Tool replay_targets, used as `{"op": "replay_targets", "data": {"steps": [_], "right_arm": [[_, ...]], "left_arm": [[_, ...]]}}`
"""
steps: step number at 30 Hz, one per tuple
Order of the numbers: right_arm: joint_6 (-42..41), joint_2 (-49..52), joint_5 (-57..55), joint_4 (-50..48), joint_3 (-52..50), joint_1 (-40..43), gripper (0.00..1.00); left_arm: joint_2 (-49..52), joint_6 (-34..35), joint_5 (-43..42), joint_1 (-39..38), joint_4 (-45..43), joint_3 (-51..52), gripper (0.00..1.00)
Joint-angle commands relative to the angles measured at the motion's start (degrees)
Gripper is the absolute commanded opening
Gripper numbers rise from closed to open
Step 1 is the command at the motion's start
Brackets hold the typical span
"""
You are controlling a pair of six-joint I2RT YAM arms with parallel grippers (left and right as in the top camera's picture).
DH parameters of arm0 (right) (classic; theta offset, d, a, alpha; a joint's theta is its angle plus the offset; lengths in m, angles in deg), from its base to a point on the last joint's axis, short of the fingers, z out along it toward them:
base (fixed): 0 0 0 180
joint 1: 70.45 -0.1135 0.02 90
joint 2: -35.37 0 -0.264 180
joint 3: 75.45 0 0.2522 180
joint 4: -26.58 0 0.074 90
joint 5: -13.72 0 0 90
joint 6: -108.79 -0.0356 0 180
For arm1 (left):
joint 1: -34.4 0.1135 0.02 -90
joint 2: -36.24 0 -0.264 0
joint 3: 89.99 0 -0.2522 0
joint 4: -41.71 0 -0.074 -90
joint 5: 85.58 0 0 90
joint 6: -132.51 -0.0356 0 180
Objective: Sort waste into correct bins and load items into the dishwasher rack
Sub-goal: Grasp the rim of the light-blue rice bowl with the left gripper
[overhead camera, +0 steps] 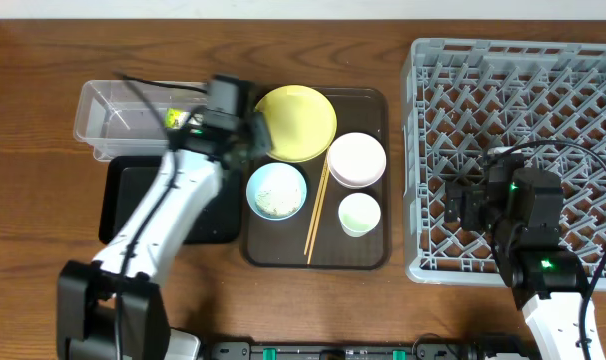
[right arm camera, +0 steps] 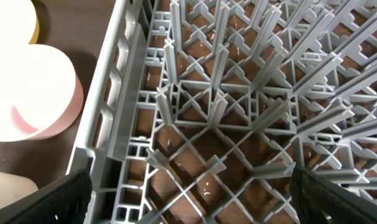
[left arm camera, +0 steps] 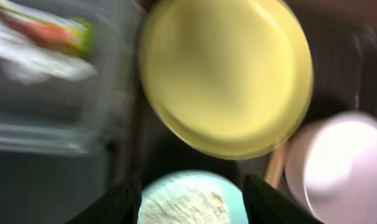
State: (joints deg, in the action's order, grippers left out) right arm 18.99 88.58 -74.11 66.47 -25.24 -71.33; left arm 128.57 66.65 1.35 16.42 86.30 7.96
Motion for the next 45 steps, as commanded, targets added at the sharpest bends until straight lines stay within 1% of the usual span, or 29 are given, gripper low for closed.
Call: {"op": "replay_targets", "data": {"steps": [1, 7, 11, 13, 15, 18, 22, 23, 28, 30, 33, 36, 41, 45], "right_arm": [[-0.85, 0.04, 0.5, 0.04, 1.11, 0.55, 0.99], [-0.83, 0.04, 1.2, 0.31, 1.11, 0.52, 0.99], [-0.83, 0.04, 1.2, 0.31, 1.11, 0.52, 0.99], [-0.85, 0.04, 1.22, 0.42, 1.11, 0.52, 0.99], [-0.85, 0.04, 1.25, 0.52, 1.11, 0.52, 0.99], [-0.85, 0.04, 1.31, 0.5, 1.11, 0.52, 0.99], [-0.83, 0.04, 1.31, 0.52, 1.11, 0.52, 0.99], [-0.83, 0.04, 1.31, 0.52, 1.11, 0.52, 0.99], [-0.83, 0.04, 1.29, 0.52, 1.11, 0.52, 0.99], [-0.83, 0.04, 1.29, 0.5, 1.11, 0.52, 0.99], [-0.83, 0.04, 1.29, 0.52, 1.11, 0.52, 0.99], [-0.83, 0.04, 1.29, 0.5, 1.11, 0.5, 0.99], [-0.83, 0.04, 1.29, 0.5, 1.11, 0.5, 0.99], [-0.83, 0.04, 1.29, 0.48, 1.11, 0.5, 0.99]], "left_arm": [[3.28, -2.05, -0.59, -4.9, 1.49, -0.28, 0.55], [10.19, -2.03, -0.57, -12.66, 1.46, -0.28, 0.54], [13.97, -1.97, -0.37, -15.17, 1.46, -0.28, 0.54], [15.19, -1.05, -0.39, -15.67, 1.44, -0.28, 0.52], [15.63, -0.94, -0.37, -15.76, 1.38, -0.28, 0.42], [15.58, -0.98, -0.35, -15.74, 1.01, -0.28, 0.35], [15.56, -0.98, -0.35, -15.74, 0.9, -0.28, 0.12], [15.5, -0.96, -0.35, -15.74, 0.9, -0.28, 0.11], [14.14, -0.98, -0.33, -15.74, 1.07, -0.31, 0.09], [12.79, -0.98, 0.52, -15.74, 1.07, -0.31, 0.06], [9.79, -0.98, 3.21, -15.74, 1.55, -0.31, 0.06], [5.92, -0.98, 3.56, -15.74, 2.45, -0.31, 0.06], [-1.11, -0.98, 3.58, -15.26, 6.27, -0.31, 0.06], [-4.7, -0.96, 3.39, -12.5, 9.79, -0.31, 0.06]]}}
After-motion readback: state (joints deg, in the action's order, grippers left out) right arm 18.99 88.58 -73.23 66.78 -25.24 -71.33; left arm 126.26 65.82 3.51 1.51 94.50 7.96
